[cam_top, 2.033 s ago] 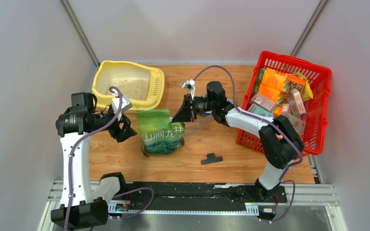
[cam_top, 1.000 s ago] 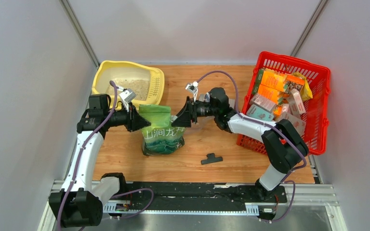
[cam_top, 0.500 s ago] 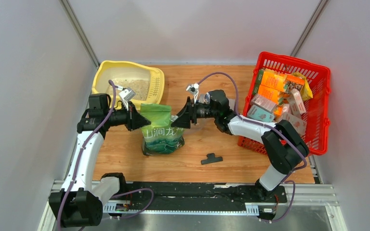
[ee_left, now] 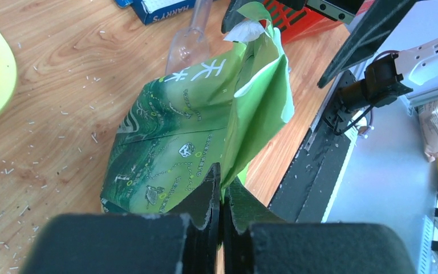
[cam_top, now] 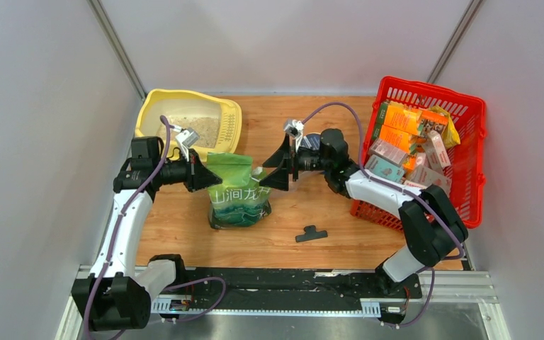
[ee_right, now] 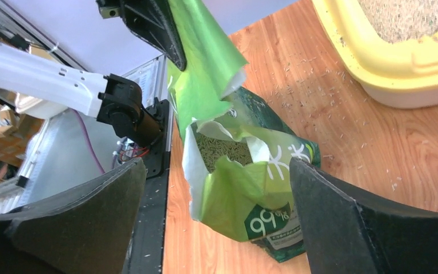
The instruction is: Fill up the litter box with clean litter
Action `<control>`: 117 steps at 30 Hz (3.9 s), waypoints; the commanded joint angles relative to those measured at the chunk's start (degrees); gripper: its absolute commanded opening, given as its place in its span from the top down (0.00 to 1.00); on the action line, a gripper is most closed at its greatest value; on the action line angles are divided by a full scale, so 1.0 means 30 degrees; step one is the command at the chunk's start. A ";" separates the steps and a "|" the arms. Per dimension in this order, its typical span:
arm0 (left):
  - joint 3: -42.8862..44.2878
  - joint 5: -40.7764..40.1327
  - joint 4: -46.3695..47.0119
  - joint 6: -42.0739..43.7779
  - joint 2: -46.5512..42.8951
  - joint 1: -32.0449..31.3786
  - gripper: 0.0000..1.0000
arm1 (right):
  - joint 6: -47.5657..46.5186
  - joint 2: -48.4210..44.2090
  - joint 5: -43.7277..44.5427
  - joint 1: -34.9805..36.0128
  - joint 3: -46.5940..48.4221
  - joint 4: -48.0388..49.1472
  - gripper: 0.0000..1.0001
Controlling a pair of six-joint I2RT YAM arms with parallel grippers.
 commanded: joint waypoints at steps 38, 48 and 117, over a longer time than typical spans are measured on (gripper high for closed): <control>0.1466 0.0398 -0.1427 0.0933 0.1044 0.0998 1.00 | 0.3997 0.2540 0.1810 0.2151 -0.0498 0.5362 0.34; 0.1319 0.0544 -0.1457 0.1020 0.1014 0.1203 1.00 | 0.3971 0.3008 0.2868 0.2209 -0.0527 0.5157 0.33; -0.4042 0.2948 -0.3596 -1.3424 0.4971 0.3107 1.00 | 1.3697 0.6819 -0.8295 -0.0105 0.8058 -0.9253 1.00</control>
